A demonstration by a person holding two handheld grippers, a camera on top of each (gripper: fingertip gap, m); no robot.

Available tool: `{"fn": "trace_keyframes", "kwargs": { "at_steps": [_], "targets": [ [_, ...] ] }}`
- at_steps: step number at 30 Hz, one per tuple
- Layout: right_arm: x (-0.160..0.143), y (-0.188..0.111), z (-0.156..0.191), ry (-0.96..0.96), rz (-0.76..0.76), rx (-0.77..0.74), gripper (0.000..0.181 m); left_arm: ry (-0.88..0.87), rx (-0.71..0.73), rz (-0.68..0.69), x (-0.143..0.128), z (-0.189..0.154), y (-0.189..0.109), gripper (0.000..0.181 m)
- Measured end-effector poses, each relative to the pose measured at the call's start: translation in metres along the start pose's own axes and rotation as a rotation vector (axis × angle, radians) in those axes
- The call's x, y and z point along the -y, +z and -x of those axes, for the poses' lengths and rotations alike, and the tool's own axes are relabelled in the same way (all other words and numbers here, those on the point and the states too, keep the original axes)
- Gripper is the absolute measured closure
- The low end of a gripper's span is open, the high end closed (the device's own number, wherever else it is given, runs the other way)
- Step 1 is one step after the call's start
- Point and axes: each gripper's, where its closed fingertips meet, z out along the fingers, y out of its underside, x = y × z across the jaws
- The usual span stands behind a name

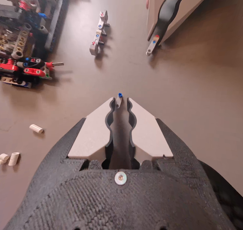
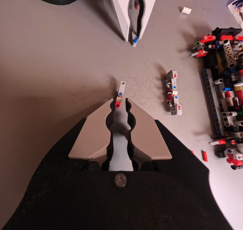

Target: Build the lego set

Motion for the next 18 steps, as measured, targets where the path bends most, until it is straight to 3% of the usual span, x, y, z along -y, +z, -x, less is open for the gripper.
{"fn": "trace_keyframes", "kwargs": {
  "at_steps": [4, 10, 14, 18],
  "targets": [
    [0.014, -0.011, -0.004, 0.001, -0.113, -0.007, 0.157, -0.008, 0.019, -0.097, 0.019, 0.001, -0.001, 0.171],
    [0.066, -0.055, -0.020, 0.091, -0.508, -0.057, 0.160, -0.123, -0.284, -0.776, 0.116, -0.037, -0.049, 0.176],
    [0.098, -0.085, -0.010, 0.157, -0.769, 0.016, 0.170, -0.127, -0.373, -0.906, 0.136, -0.054, -0.053, 0.175],
    [0.100, -0.088, -0.006, 0.152, -0.780, 0.030, 0.175, -0.134, -0.400, -0.959, 0.141, -0.057, -0.061, 0.176]
  ]
}}
